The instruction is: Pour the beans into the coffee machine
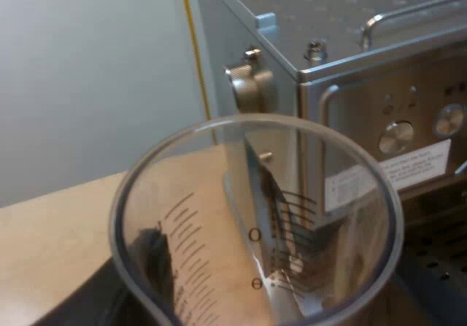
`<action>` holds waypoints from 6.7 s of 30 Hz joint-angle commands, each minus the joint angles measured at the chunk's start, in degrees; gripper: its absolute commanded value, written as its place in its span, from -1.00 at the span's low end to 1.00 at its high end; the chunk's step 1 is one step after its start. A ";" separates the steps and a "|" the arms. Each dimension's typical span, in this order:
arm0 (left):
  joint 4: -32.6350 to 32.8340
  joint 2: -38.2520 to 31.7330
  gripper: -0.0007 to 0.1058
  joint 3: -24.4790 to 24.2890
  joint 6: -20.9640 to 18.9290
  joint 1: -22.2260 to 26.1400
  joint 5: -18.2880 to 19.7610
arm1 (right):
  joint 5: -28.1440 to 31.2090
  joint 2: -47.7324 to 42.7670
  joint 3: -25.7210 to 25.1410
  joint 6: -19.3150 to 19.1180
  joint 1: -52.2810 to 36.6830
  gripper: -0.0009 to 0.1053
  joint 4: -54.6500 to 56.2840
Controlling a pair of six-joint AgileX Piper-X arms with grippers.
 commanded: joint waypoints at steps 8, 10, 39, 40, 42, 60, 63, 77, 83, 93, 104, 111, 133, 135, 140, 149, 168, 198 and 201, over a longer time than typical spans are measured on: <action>-10.13 -0.06 -0.77 7.05 -1.57 3.32 0.45 | -0.63 -0.40 -0.16 -0.09 0.04 0.00 -0.77; -11.94 0.20 -0.77 8.42 -1.90 5.87 1.75 | -0.94 -0.40 -0.16 -0.09 0.04 0.00 -0.77; -37.79 17.45 -0.77 17.54 0.18 15.29 17.36 | -0.23 19.58 -0.16 2.12 0.04 0.01 -19.85; -39.10 18.62 -0.77 18.01 0.18 15.29 17.36 | -0.23 20.48 -0.16 2.11 0.04 0.01 -20.58; -41.56 21.30 -0.77 18.66 0.18 15.29 17.19 | -0.23 22.03 -0.16 2.11 0.04 0.01 -21.40; -50.71 36.84 -0.77 18.75 -1.13 15.29 15.74 | 3.24 29.87 -0.16 2.11 0.04 0.31 -24.76; -51.29 39.10 -0.77 18.75 -1.13 15.29 15.74 | 3.24 31.41 -0.16 2.11 0.04 0.31 -24.76; -60.62 49.08 -0.77 18.75 -1.35 15.29 15.74 | 4.79 36.57 -0.16 3.73 -0.10 0.31 -29.82; -60.62 51.27 -0.77 18.75 -1.35 15.29 15.74 | 4.79 38.85 -0.16 7.59 -0.68 0.31 -32.56; -60.62 51.92 -0.76 18.75 -1.50 15.29 15.74 | 4.69 40.13 -0.16 7.56 -0.67 0.31 -33.80; -60.62 53.81 0.13 18.75 -1.50 15.29 15.74 | 4.69 40.13 -0.16 7.56 -0.67 0.31 -33.81; -60.62 53.81 0.37 18.75 -1.50 15.29 17.45 | 4.64 40.13 -0.16 7.56 -0.67 0.31 -33.81; -60.50 48.77 0.49 21.06 -2.35 15.29 17.08 | 4.46 40.13 -0.16 7.56 -0.67 0.31 -33.81; -60.36 47.03 0.49 22.40 -2.35 15.29 16.92 | 4.46 40.13 -0.16 7.56 -0.67 0.31 -33.81; -50.31 39.87 0.49 23.93 -2.35 15.29 13.55 | 3.47 39.77 -0.16 7.56 -0.67 0.31 -33.81; -37.50 27.27 0.49 23.93 -2.35 15.15 12.27 | 2.25 36.02 -0.16 7.71 -0.67 0.31 -33.81; -5.56 0.29 0.49 13.84 -2.35 15.15 12.27 | 2.25 22.02 -7.67 7.26 -0.67 0.31 -10.10; 9.82 -4.42 0.45 -3.57 -3.26 11.73 12.70 | -5.49 -3.11 -12.52 7.44 -30.58 0.31 22.43; 9.82 -6.24 0.45 -3.57 -3.26 11.73 12.70 | -7.00 -5.15 -12.52 7.02 -35.51 0.31 23.83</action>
